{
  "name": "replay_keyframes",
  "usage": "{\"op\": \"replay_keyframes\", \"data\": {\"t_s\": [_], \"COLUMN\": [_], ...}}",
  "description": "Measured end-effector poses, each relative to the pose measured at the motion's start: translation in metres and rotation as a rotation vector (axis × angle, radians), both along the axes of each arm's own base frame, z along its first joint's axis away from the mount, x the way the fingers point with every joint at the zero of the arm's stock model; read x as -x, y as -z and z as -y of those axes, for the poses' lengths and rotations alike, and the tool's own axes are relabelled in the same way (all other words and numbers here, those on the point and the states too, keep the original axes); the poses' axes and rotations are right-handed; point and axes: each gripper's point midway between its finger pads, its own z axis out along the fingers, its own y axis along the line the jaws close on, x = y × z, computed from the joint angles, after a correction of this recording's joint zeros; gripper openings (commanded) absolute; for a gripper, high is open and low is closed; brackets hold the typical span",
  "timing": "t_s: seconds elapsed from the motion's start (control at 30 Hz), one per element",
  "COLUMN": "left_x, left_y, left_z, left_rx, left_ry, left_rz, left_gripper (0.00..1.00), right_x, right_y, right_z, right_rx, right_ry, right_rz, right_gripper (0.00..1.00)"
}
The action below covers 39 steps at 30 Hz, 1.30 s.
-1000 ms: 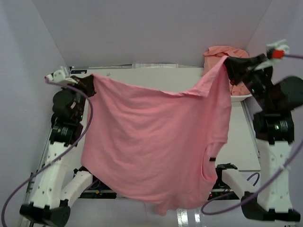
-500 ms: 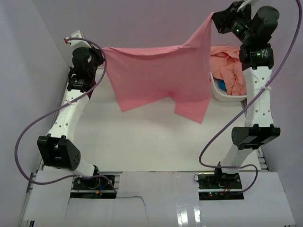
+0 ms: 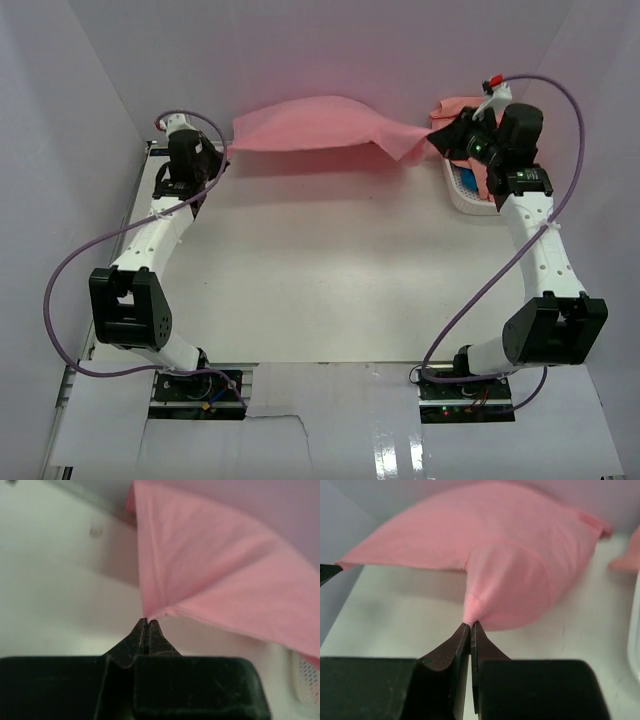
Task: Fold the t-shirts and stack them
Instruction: Flatten out the tshirt, then fold the flattened tshirt in 1/3 of the way
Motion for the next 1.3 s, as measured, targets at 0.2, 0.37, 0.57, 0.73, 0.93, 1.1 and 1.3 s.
{"op": "replay_keyframes", "data": {"t_s": [0.2,0.37,0.57,0.73,0.93,1.1,1.3], "left_x": [0.065,0.12,0.166,0.188,0.214,0.219,0.218], "left_y": [0.144,0.194,0.199,0.191,0.193,0.188,0.194], "left_z": [0.01,0.007,0.001,-0.001,-0.008,-0.02,-0.028], "left_rx": [0.048,0.052,0.047,0.07,0.08,0.053,0.026], "left_ry": [0.001,-0.025,-0.045,-0.061,-0.109,-0.166,-0.197], "left_rz": [-0.407,-0.625,-0.72,-0.724,-0.741,-0.721,-0.752], "left_gripper": [0.0,0.0,0.0,0.0,0.0,0.0,0.0], "right_x": [0.053,0.115,0.188,0.236,0.27,0.262,0.249], "right_y": [0.149,0.201,0.25,0.293,0.316,0.294,0.283], "right_z": [-0.002,-0.016,-0.041,-0.05,-0.031,-0.011,-0.003], "right_rx": [0.017,0.072,0.142,0.211,0.247,0.262,0.292], "right_ry": [-0.003,-0.029,-0.113,-0.145,-0.047,0.101,0.175], "right_rz": [-0.434,-0.597,-0.71,-0.832,-0.904,-0.82,-0.803], "right_gripper": [0.08,0.08,0.08,0.08,0.08,0.08,0.08]}}
